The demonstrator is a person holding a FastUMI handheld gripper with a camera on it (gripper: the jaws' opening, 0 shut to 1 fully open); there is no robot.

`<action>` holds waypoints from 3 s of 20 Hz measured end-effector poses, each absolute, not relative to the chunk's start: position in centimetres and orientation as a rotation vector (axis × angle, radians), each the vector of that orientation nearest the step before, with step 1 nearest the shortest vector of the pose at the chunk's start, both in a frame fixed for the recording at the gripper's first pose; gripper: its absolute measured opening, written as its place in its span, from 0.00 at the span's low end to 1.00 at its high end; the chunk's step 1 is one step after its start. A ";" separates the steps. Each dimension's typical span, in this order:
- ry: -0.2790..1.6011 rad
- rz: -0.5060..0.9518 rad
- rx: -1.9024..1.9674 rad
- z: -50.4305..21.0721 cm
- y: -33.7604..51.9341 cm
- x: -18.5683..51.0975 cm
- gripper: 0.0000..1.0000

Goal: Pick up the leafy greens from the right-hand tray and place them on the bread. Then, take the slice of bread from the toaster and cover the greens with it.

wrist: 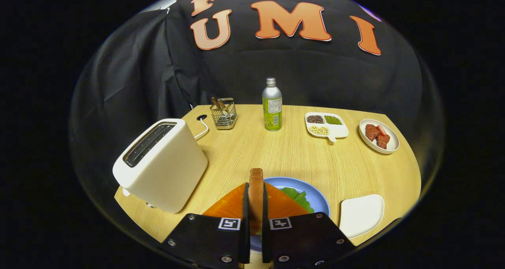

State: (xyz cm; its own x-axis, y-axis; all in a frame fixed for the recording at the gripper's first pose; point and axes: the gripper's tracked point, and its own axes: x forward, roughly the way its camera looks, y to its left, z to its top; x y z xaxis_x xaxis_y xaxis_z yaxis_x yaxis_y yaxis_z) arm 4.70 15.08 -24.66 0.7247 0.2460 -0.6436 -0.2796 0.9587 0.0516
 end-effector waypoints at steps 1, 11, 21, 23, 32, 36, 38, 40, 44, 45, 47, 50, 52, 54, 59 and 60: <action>0.695 0.288 -0.056 -24.6 14.7 4.9 0.12; 0.739 0.243 -0.070 -26.5 9.4 5.9 0.28; 0.736 0.120 -0.083 -26.3 2.1 6.1 0.46; 0.706 0.100 -0.068 -24.6 0.9 6.4 0.55; 0.468 0.059 -0.082 -12.7 -0.7 7.1 0.98; 0.399 0.066 -0.048 -8.9 0.7 6.7 0.98; 0.381 0.067 -0.043 -8.1 1.2 6.4 0.98; 0.374 0.062 -0.046 -7.4 1.5 5.9 0.98; 0.368 0.042 -0.044 -6.9 1.7 4.9 0.98; 0.365 0.035 -0.041 -6.7 1.7 4.7 0.98; 0.350 0.025 -0.036 -6.3 1.9 4.2 0.98; 0.329 0.012 -0.036 -5.7 2.1 3.4 0.98; 0.322 0.005 -0.040 -5.5 2.3 2.9 0.98; 0.313 0.000 -0.044 -5.2 2.4 2.5 0.98; 0.305 -0.013 -0.044 -4.9 2.6 1.8 0.98; 0.309 -0.013 -0.041 -5.0 2.7 1.7 0.98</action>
